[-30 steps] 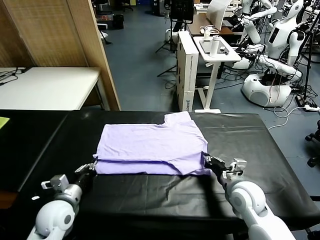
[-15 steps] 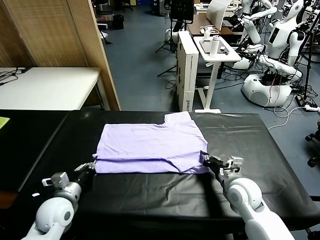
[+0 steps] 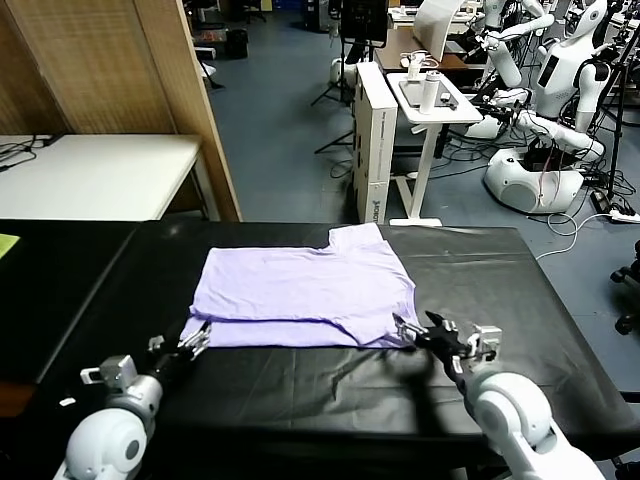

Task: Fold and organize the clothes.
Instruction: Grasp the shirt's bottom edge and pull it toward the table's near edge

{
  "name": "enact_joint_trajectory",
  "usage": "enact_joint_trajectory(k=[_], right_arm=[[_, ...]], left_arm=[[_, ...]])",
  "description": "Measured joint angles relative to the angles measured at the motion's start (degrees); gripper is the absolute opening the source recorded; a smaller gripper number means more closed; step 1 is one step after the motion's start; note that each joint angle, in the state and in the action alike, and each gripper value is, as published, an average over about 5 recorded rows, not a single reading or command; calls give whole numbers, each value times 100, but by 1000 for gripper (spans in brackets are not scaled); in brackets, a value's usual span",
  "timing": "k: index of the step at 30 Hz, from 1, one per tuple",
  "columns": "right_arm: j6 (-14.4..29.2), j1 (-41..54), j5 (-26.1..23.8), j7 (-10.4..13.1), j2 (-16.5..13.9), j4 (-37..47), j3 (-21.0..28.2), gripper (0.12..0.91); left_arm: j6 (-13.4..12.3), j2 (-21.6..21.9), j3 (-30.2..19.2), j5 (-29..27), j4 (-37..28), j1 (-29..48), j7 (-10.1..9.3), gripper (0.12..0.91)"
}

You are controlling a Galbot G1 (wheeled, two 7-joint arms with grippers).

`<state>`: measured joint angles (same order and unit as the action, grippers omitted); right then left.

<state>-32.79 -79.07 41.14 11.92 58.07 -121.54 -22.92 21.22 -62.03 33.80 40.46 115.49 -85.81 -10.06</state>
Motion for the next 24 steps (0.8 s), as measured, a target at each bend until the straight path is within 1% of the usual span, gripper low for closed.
enact_joint_trajectory(k=[4, 7, 10, 13, 14, 16, 17, 18, 20, 21, 22, 24], right_arm=[[11, -9, -43, -10, 11, 11, 28, 889], [21, -13, -77, -28, 22, 21, 51, 828], [23, -9, -103, -44, 31, 29, 83, 739], [25, -1, -119, -54, 36, 49, 101, 585], [26, 0, -121, -56, 36, 55, 103, 510], [25, -7, -119, -58, 34, 62, 102, 397], [23, -15, -117, -57, 32, 59, 99, 327], [20, -28, -112, -55, 29, 52, 93, 276], [4, -63, -103, -40, 21, 19, 73, 194], [-16, -83, -99, -24, 16, -4, 61, 170], [-50, -106, -96, -1, 10, -29, 46, 158], [-146, -161, -94, 48, -10, -87, 14, 141]], left_arm=[[-11, -2, 4, -6, -34, -47, 4, 907], [-19, -3, 4, -7, -84, -55, 12, 907], [-29, -2, 4, -6, -130, -58, 26, 907], [-37, -1, 4, -3, -159, -59, 41, 885], [-38, -1, 4, -2, -164, -60, 44, 858], [-39, -1, 3, 0, -167, -63, 49, 767], [-40, -1, 3, 1, -168, -66, 50, 711], [-42, -2, 2, 1, -169, -69, 52, 636], [-45, -2, 1, 1, -176, -78, 55, 522], [-47, -2, 1, 0, -180, -84, 55, 465], [-48, -2, 1, -1, -185, -91, 56, 427], [-49, -1, 1, -9, -189, -112, 56, 301]])
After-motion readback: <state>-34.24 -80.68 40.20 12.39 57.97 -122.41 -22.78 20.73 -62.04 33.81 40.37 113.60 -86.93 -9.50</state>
